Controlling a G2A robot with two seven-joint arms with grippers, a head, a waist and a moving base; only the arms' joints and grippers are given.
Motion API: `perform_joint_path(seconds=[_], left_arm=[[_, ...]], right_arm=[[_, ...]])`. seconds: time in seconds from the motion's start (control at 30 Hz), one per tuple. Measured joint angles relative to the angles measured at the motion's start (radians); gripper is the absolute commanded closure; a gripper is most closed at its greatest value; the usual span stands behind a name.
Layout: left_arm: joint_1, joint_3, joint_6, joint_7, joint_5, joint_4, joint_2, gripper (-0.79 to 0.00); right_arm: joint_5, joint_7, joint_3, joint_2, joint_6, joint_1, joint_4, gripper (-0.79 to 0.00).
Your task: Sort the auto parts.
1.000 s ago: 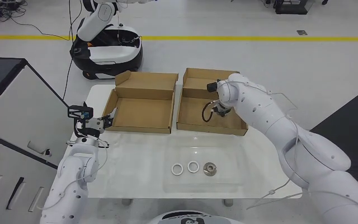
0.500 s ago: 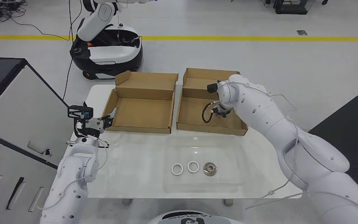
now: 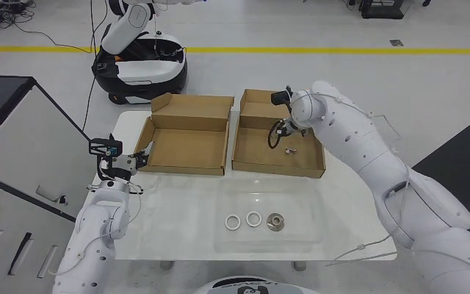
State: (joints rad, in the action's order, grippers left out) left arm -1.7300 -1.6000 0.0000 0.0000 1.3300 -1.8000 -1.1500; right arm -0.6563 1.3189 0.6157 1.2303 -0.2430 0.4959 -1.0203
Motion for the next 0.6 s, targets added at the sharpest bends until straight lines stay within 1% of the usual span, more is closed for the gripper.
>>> perform_joint_path(seconds=[0.2,0.37,0.53,0.6], left_arm=[[0.0,0.0,0.0,0.0,0.0,0.0,0.0,-0.785],[0.0,0.0,0.0,0.0,0.0,0.0,0.0,-0.785],[0.0,0.0,0.0,0.0,0.0,0.0,0.0,-0.785],[0.0,0.0,0.0,0.0,0.0,0.0,0.0,-0.785]], right_arm=[[-0.025,0.062,0.099,-0.051,-0.014,0.05,-0.17,-0.785],[-0.011,0.106,0.2,-0.09,-0.026,0.108,-0.313,-0.785],[0.053,0.149,0.327,-0.126,-0.042,0.184,-0.462,-0.785],[0.11,0.158,0.387,-0.138,-0.041,0.22,-0.524,-0.785]])
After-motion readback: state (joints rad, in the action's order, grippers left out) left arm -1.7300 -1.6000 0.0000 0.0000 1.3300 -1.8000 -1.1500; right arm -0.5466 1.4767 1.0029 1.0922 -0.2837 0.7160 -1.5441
